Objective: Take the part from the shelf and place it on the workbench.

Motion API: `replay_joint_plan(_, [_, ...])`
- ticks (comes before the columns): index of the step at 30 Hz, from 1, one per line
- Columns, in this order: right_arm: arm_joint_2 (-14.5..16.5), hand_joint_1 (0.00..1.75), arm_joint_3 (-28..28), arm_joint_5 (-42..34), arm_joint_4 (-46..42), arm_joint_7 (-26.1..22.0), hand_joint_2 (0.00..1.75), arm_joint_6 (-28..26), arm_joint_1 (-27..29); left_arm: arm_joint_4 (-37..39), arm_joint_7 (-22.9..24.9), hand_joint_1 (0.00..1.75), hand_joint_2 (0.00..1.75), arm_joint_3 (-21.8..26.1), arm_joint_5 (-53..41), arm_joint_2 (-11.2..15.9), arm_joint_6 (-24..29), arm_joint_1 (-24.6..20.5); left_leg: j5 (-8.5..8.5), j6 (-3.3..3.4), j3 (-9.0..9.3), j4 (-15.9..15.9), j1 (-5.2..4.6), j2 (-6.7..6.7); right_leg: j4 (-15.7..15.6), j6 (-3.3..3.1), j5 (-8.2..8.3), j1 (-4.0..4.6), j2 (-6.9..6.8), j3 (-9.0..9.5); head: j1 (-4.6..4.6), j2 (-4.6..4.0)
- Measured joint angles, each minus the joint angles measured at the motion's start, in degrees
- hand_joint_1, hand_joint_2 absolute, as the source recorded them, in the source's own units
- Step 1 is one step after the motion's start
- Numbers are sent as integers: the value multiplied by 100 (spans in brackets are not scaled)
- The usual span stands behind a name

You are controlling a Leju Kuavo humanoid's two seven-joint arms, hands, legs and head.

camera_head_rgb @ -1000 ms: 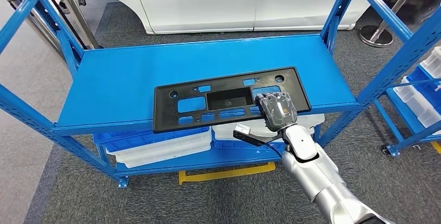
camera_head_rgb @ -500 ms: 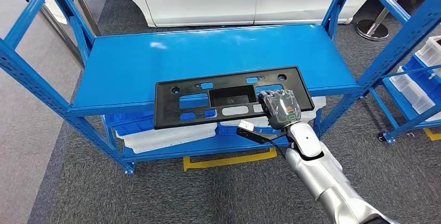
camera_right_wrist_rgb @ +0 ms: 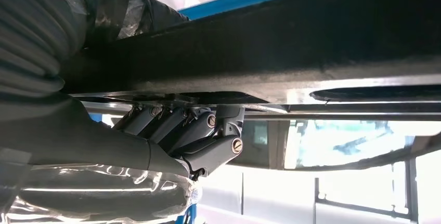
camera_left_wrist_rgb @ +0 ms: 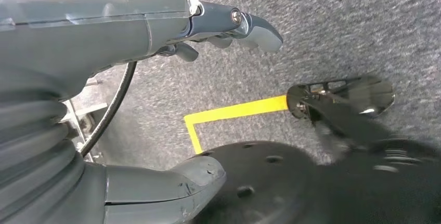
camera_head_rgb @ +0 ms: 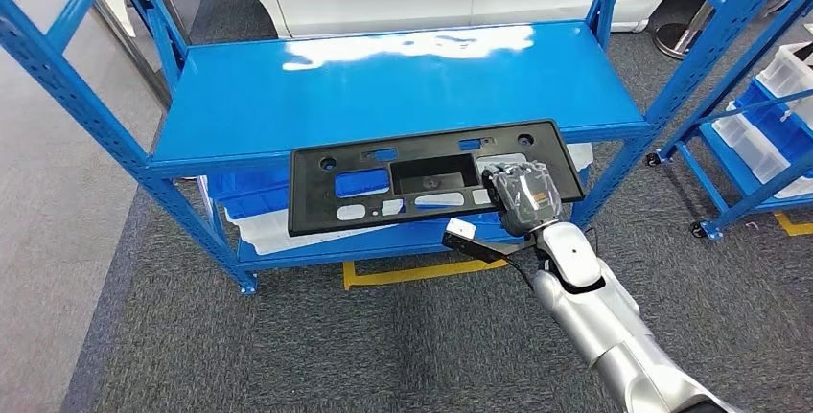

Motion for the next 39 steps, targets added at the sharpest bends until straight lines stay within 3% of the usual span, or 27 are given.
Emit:
replay_joint_plan(2, [-12, 175, 0, -50, -41, -27, 175, 29, -13, 0, 1, 0, 175, 41, 19, 28, -11, -4, -82, 99, 85, -256, -45, -18, -16, 87, 115, -5, 1, -42, 4, 0])
replay_joint_plan(4, [-12, 175, 0, -68, -43, -41, 175, 64, -21, 2, 5, 0, 175, 85, 45, 51, -33, -6, 27, 217, 0, -272, -46, 11, -3, 152, 100, -26, 15, -99, 4, 0])
replay_joint_plan(6, [-10, 175, 5, -82, -39, -38, 175, 96, -27, 4, -14, 0, 175, 124, 69, 78, -70, -8, 151, 336, -114, -302, -35, 43, 354, 181, -317, -43, 30, -245, 5, 0])
replay_joint_plan(8, [-22, 175, 11, -119, -39, -13, 175, 117, -31, 4, -64, 0, 175, 168, 84, 106, -103, -8, 262, 406, -262, -298, -60, 81, 1081, 200, -824, -42, 41, -445, 4, 0])
replay_joint_plan(9, [-35, 175, 13, -143, -39, 4, 175, 128, -30, 4, -86, 0, 175, 188, 86, 113, -111, -5, 314, 418, -332, -292, -76, 101, 1405, 207, -914, -39, 43, -504, 5, 0])
replay_joint_plan(10, [-57, 175, 13, -169, -40, 21, 175, 142, -28, 4, -97, 0, 175, 204, 87, 116, -115, -2, 358, 423, -395, -284, -93, 127, 1584, 205, -881, -35, 44, -496, 5, 0])
replay_joint_plan(11, [-80, 175, 13, -193, -42, 36, 175, 157, -26, 4, -101, 0, 175, 215, 85, 117, -116, 3, 393, 421, -449, -274, -106, 153, 1537, 191, -756, -25, 38, -373, 5, 0])
replay_joint_plan(13, [-121, 175, 13, -229, -67, 58, 175, 182, -24, 4, -103, 0, 175, 223, 79, 115, -125, 15, 437, 404, -515, -248, -131, 230, 863, 120, -542, 24, -76, 158, 5, 0])
replay_joint_plan(15, [-134, 175, 13, -245, -135, 68, 175, 208, -38, 4, -109, 0, 175, 232, 84, 116, -154, 28, 465, 363, -545, -226, -157, 322, 124, 34, -560, 101, -254, 643, 2, 0])
replay_joint_plan(16, [-109, 175, 13, -233, -168, 71, 175, 228, -59, 4, -117, 0, 175, 248, 110, 124, -181, 32, 480, 336, -552, -223, -164, 377, -58, 0, -604, 133, -295, 738, 3, 0])
replay_joint_plan(18, [37, 175, 26, -136, -139, 114, 175, 274, -171, 4, -130, 0, 175, 319, 206, 179, -273, 23, 504, 269, -560, -229, -172, 510, -146, -65, -562, 134, -185, 724, 4, 0])
replay_joint_plan(20, [287, 175, 85, -14, -18, 189, 175, 302, -346, 4, -119, 0, 175, 402, 302, 261, -373, 6, 362, 194, -625, -74, -155, 431, -211, -149, -469, 95, -47, 684, 1, 0])
replay_joint_plan(23, [645, 175, 229, 23, 175, 226, 175, 313, -566, 4, -51, 0, 175, 497, 361, 347, -429, 1, -219, 105, -1013, 892, -115, 103, -230, -216, -378, 77, 129, 601, -6, 0])
replay_joint_plan(24, [737, 175, 277, 17, 242, 225, 175, 320, -622, 4, -22, 0, 175, 522, 362, 372, -437, 0, -339, 84, -1141, 1215, -111, 74, -217, -217, -365, 81, 184, 574, -5, 0])
replay_joint_plan(25, [814, 175, 327, 4, 305, 226, 175, 329, -671, 4, 9, 0, 175, 539, 348, 392, -446, 0, -347, 72, -1187, 1367, -108, 66, -199, -217, -357, 84, 237, 552, -5, 0])
replay_joint_plan(26, [874, 175, 373, -12, 359, 226, 175, 338, -712, 4, 37, 0, 175, 548, 331, 406, -456, 1, -240, 67, -1130, 1299, -105, 60, -176, -214, -354, 86, 290, 536, -5, 0])
replay_joint_plan(27, [936, 175, 421, -34, 410, 227, 175, 350, -748, 4, 66, 0, 175, 556, 312, 421, -467, 1, -47, 71, -972, 1009, -96, 34, -149, -205, -358, 86, 342, 524, -5, 0])
replay_joint_plan(29, [1007, 175, 481, -79, 454, 230, 175, 374, -827, 4, 86, 0, 175, 569, 293, 434, -473, 11, 260, 92, -572, 253, -69, -170, -92, -170, -373, 82, 440, 481, -3, 0])
replay_joint_plan(31, [1062, 175, 529, -112, 472, 239, 175, 398, -899, 4, 82, 0, 175, 598, 273, 439, -479, 28, 320, 108, -368, -137, -54, -347, -59, -104, -354, 69, 543, 414, -3, 0])
replay_joint_plan(33, [1085, 175, 566, -135, 477, 258, 175, 421, -930, 4, 53, 0, 175, 626, 236, 440, -482, 25, 318, 125, -345, -206, -49, -287, -61, -30, -311, 67, 657, 369, -3, 0])
replay_joint_plan(34, [1076, 175, 574, -143, 472, 272, 175, 432, -933, 4, 26, 0, 175, 633, 216, 440, -481, 19, 328, 154, -337, -237, -39, -211, -36, 0, -331, 80, 631, 344, 1, 0])
replay_joint_plan(36, [1038, 175, 582, -161, 439, 299, 175, 452, -938, 4, -43, 0, 175, 640, 173, 439, -480, 22, 351, 241, -327, -301, -13, -61, 281, 49, -538, 106, 411, 176, 23, 0])
replay_joint_plan(37, [1010, 175, 584, -173, 416, 310, 175, 461, -940, 4, -75, 0, 175, 643, 154, 439, -481, 31, 357, 275, -328, -308, -18, 15, 610, 69, -715, 102, 258, 15, 34, 0])
replay_joint_plan(39, [950, 175, 584, -200, 385, 325, 175, 472, -935, 4, -113, 0, 175, 646, 123, 440, -482, 50, 353, 298, -344, -302, -30, 157, 1336, 101, -1001, 81, 129, -340, 44, 0])
